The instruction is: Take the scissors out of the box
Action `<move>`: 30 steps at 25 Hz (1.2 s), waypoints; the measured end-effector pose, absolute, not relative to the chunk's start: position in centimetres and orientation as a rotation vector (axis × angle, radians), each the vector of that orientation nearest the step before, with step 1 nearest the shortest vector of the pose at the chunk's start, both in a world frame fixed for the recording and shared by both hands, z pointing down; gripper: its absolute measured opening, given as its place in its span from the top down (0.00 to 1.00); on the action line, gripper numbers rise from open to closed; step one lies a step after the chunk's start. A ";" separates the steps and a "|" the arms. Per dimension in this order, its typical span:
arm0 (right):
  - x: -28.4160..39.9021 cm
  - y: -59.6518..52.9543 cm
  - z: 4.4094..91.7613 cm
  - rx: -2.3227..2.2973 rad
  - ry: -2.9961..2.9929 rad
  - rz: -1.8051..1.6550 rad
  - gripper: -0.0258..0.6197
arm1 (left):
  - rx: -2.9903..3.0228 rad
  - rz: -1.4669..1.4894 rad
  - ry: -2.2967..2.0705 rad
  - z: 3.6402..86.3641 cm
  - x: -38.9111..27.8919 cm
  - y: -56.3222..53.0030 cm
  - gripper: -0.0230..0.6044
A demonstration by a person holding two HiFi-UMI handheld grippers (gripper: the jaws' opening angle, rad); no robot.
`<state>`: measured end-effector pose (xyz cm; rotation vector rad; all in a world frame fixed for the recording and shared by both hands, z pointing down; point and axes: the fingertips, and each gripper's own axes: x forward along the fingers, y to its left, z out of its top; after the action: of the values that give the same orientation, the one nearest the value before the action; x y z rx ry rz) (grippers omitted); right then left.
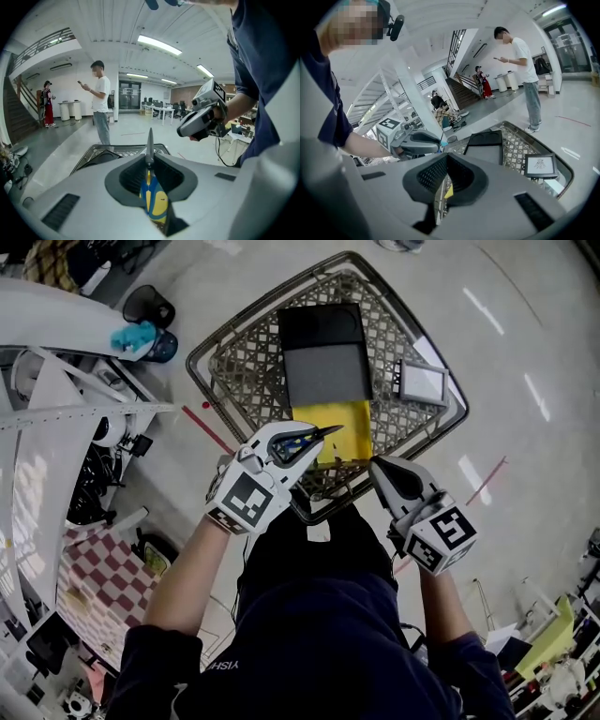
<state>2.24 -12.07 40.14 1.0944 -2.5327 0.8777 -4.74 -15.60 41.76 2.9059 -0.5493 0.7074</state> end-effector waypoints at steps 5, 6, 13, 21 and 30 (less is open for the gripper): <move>1.9 -12.0 38.8 1.089 -2.547 0.826 0.93 | 2.899 0.606 -0.584 39.3 -5.1 -14.9 0.85; 1.9 -12.0 38.6 1.091 -2.550 0.819 0.93 | 2.898 0.586 -0.590 38.8 -5.1 -14.8 0.85; 1.1 -12.2 37.1 1.084 -2.572 0.757 0.93 | 2.875 0.489 -0.654 36.6 -6.4 -14.1 0.85; 0.4 -12.2 35.5 1.065 -2.595 0.652 0.93 | 2.826 0.392 -0.726 35.4 -7.9 -13.3 0.85; -0.2 -11.7 34.5 1.049 -2.598 0.588 0.93 | 2.812 0.332 -0.765 34.5 -8.3 -12.4 0.85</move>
<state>-0.16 -11.69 34.52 1.0485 -2.5983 0.5885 -8.29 -12.45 34.45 2.8123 -0.7647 0.3325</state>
